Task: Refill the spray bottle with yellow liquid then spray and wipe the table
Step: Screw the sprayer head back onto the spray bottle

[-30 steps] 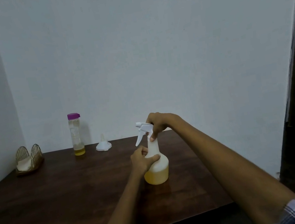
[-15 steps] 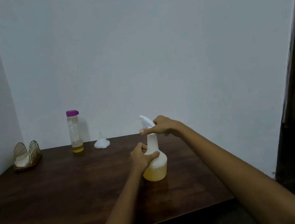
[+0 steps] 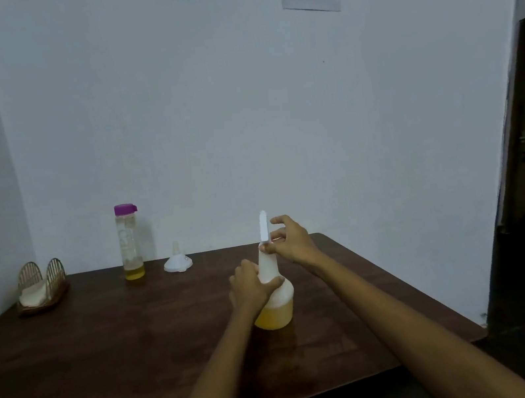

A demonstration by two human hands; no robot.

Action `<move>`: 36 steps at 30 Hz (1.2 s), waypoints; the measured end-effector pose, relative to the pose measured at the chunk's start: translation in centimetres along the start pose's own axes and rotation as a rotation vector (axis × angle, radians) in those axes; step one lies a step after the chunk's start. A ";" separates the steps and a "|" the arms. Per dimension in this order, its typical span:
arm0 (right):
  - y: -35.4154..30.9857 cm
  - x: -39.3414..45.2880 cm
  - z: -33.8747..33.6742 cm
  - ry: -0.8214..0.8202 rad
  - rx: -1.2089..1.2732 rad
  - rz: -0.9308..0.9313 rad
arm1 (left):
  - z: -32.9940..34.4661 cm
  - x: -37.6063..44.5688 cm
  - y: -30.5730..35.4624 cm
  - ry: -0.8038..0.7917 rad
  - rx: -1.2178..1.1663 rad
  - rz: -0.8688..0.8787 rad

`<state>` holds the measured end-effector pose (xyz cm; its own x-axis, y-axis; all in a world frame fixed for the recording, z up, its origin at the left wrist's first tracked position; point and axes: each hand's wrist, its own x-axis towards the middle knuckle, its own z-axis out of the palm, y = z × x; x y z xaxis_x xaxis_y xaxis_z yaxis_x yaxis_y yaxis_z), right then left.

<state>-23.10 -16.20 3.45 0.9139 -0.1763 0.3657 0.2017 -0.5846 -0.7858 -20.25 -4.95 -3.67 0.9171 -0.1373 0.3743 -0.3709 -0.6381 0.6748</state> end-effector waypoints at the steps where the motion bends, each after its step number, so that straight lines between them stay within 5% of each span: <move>1: 0.0 0.1 0.0 -0.020 0.020 0.001 | -0.2 0.3 0.1 -0.059 -0.025 0.026; 5: 0.1 0.7 -0.3 -0.093 0.004 -0.012 | -1.0 1.2 0.4 -0.300 -0.412 0.051; 14: 0.8 1.0 0.5 -0.091 0.176 0.075 | 0.7 0.9 1.8 0.036 -0.300 -0.037; 17: 0.9 1.0 0.1 -0.165 0.187 0.036 | -0.4 1.2 1.9 -0.168 -0.446 0.082; 22: 1.0 1.5 -0.1 -0.210 0.181 0.009 | -3.0 1.8 0.3 -0.429 -0.515 -0.004; 26: 1.6 1.4 0.3 -0.120 0.248 0.055 | -2.2 1.0 0.8 -0.309 -0.560 0.007; 32: 1.6 0.6 1.0 0.054 0.302 0.106 | 1.5 -0.9 3.0 0.139 -0.398 -0.037; 36: 1.8 0.5 -0.2 -0.016 0.227 0.098 | 0.4 0.1 2.9 -0.115 -0.402 0.006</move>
<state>-22.34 -17.47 2.31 0.9382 -0.2098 0.2754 0.1837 -0.3723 -0.9097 -21.18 -7.10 -1.92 0.9167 -0.2387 0.3205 -0.3827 -0.2932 0.8761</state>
